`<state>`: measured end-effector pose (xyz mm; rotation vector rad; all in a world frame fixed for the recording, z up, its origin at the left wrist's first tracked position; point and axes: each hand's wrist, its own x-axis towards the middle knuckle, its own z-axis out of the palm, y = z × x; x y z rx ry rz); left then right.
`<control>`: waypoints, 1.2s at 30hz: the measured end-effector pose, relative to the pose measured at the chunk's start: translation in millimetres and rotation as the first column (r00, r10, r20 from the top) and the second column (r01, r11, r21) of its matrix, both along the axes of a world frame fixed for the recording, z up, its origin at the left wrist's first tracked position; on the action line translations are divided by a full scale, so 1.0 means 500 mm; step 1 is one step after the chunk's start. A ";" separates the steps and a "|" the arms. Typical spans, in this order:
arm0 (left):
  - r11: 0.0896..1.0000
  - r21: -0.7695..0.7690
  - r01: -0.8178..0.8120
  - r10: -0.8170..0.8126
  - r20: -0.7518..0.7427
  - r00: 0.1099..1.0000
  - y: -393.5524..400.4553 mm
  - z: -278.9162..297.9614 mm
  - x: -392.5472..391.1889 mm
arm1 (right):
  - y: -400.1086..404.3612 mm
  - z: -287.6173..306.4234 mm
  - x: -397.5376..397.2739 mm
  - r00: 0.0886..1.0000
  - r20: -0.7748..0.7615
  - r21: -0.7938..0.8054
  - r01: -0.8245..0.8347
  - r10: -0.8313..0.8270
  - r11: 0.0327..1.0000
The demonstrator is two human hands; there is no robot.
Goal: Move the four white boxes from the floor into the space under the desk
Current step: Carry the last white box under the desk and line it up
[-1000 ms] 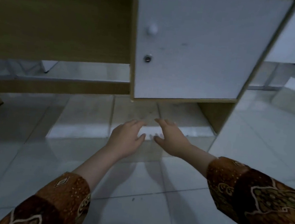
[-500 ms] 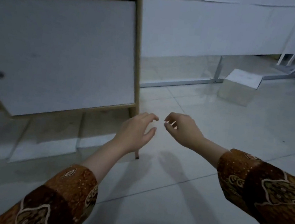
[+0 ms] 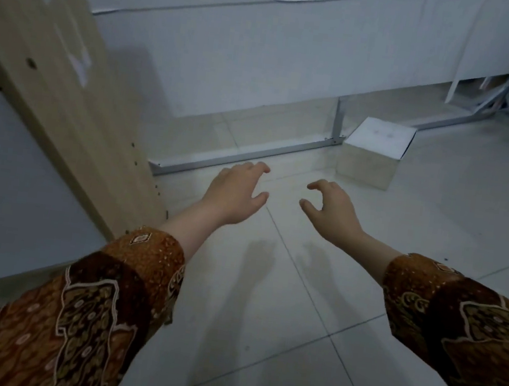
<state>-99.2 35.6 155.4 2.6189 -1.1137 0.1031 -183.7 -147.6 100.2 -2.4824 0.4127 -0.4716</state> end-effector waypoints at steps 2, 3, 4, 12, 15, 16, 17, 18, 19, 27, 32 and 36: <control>1.000 -0.025 0.004 -0.004 0.003 1.000 -0.026 0.019 0.012 | -0.026 0.027 0.004 1.000 0.005 0.003 0.030 -0.030 1.000; 0.999 -0.038 0.010 -0.010 0.014 1.000 -0.041 0.028 0.019 | -0.040 0.043 0.007 0.999 0.012 -0.002 0.049 -0.049 0.999; 0.999 -0.051 0.015 -0.014 0.021 1.000 -0.054 0.033 0.026 | -0.053 0.054 0.011 0.998 0.020 -0.005 0.063 -0.063 0.998; 0.986 -0.139 0.088 -0.092 -0.025 0.995 -0.209 0.015 0.114 | -0.174 0.075 0.065 0.986 0.012 -0.003 0.168 -0.168 0.986; 0.982 -0.148 0.113 -0.124 -0.067 0.990 -0.277 -0.009 0.163 | -0.234 0.064 0.092 0.975 -0.003 0.019 0.221 -0.221 0.975; 0.982 -0.150 0.115 -0.129 -0.084 0.988 -0.298 -0.018 0.181 | -0.255 0.060 0.102 0.971 -0.009 0.026 0.241 -0.241 0.970; 0.979 -0.161 0.122 -0.139 -0.100 0.985 -0.324 -0.028 0.203 | -0.281 0.053 0.116 0.966 -0.015 0.030 0.260 -0.259 0.965; 0.979 -0.164 0.120 -0.140 -0.119 0.983 -0.346 -0.037 0.224 | -0.306 0.046 0.131 0.960 -0.030 0.038 0.281 -0.280 0.959; 0.977 -0.176 0.121 -0.146 -0.139 0.980 -0.373 -0.049 0.250 | -0.336 0.039 0.149 0.950 -0.043 0.052 0.310 -0.308 0.949; 0.979 -0.197 0.061 -0.119 -0.297 0.947 -0.618 -0.156 0.467 | -0.613 -0.067 0.329 0.828 -0.137 0.283 0.559 -0.544 0.779; 0.972 -0.232 -0.041 -0.062 -0.419 0.906 -0.764 -0.264 0.542 | -0.756 -0.185 0.403 0.769 -0.181 0.407 0.626 -0.613 0.665; 0.950 -0.287 -0.125 -0.053 -0.539 0.841 -0.857 -0.360 0.584 | -0.853 -0.274 0.453 0.751 -0.248 0.491 0.642 -0.612 0.589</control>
